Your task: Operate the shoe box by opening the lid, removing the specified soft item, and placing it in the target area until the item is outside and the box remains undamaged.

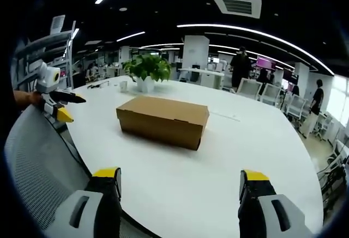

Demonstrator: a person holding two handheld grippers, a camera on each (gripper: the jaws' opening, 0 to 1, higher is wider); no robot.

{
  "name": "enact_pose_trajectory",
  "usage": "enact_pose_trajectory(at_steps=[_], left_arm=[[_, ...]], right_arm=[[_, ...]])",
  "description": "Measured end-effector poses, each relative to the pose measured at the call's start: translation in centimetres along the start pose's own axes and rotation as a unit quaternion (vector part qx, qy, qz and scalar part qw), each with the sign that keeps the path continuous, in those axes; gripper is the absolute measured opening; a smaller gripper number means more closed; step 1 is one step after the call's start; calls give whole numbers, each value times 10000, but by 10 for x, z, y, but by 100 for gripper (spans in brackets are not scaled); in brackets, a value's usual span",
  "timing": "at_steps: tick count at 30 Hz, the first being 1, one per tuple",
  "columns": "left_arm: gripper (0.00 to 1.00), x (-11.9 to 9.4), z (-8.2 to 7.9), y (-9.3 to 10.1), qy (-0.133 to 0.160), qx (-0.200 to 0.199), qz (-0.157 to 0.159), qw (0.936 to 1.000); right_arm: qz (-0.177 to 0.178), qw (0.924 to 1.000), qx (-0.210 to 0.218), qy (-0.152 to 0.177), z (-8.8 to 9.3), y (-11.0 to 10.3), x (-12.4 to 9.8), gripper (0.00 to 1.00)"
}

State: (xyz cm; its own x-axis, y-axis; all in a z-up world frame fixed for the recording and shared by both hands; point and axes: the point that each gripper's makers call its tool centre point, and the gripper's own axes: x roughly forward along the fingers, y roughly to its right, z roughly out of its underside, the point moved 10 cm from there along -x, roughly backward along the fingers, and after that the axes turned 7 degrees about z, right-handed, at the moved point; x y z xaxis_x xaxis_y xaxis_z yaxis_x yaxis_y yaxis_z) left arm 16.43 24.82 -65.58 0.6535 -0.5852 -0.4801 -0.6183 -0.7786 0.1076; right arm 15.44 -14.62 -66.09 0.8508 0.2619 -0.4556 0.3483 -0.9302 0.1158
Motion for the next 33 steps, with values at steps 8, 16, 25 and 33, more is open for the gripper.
enact_pose_trajectory(at_steps=[8, 16, 25, 33], left_arm=[[99, 0, 0, -1, 20, -16, -61, 10000], [99, 0, -1, -1, 37, -34, -63, 10000], [99, -1, -1, -1, 23, -26, -60, 10000], [99, -2, -2, -1, 31, 1, -70, 10000]], right_arm=[[13, 10000, 7, -1, 0, 0, 0, 90], [-1, 10000, -26, -43, 0, 0, 0, 90], [-9, 10000, -57, -70, -1, -1, -1, 89], [-12, 9999, -97, -77, -1, -1, -1, 89]])
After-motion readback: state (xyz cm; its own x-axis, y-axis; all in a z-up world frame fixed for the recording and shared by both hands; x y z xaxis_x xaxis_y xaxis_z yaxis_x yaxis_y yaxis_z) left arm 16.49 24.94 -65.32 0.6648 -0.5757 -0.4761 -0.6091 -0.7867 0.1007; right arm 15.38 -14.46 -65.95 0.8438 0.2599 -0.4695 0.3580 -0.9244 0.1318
